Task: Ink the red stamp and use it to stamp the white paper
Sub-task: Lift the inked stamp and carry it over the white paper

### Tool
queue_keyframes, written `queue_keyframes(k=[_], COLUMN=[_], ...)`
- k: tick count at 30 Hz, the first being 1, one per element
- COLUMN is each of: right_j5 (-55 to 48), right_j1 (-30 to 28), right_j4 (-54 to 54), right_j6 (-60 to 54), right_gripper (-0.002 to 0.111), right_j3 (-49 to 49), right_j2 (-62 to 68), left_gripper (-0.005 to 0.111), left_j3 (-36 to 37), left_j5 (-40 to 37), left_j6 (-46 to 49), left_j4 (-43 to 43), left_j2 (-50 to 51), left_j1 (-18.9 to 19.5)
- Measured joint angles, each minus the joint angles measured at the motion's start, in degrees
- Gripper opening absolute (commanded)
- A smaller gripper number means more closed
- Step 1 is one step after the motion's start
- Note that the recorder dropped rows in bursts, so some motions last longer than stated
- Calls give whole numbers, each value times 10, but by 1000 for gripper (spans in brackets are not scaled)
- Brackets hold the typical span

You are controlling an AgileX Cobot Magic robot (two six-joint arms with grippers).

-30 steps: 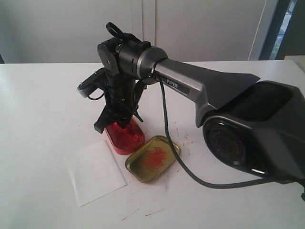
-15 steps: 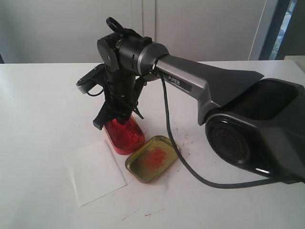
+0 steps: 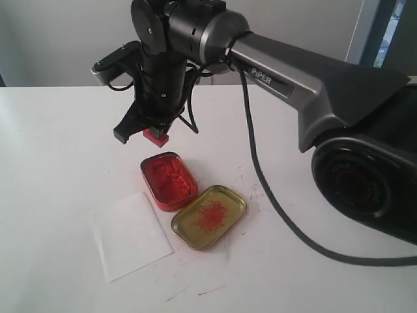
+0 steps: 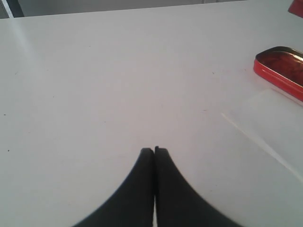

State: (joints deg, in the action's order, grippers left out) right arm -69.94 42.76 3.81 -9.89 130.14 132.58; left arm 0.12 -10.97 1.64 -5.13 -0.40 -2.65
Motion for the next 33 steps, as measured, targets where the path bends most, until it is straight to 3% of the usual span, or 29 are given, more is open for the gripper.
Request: queue_keyframes(k=[13,33], right_j5=[0,-1], right_j1=[112,116], right_j4=[-9,-11], right_j6=[44,99], right_gripper=[0,0], right_j3=[0,-114], right_j2=[-7,-21], left_gripper=[0,0], left_j3=[0,0], left_j5=[0,0], left_j6=[0,0], left_j4=[0,0], left_j2=[0,0], left_j1=[0,0])
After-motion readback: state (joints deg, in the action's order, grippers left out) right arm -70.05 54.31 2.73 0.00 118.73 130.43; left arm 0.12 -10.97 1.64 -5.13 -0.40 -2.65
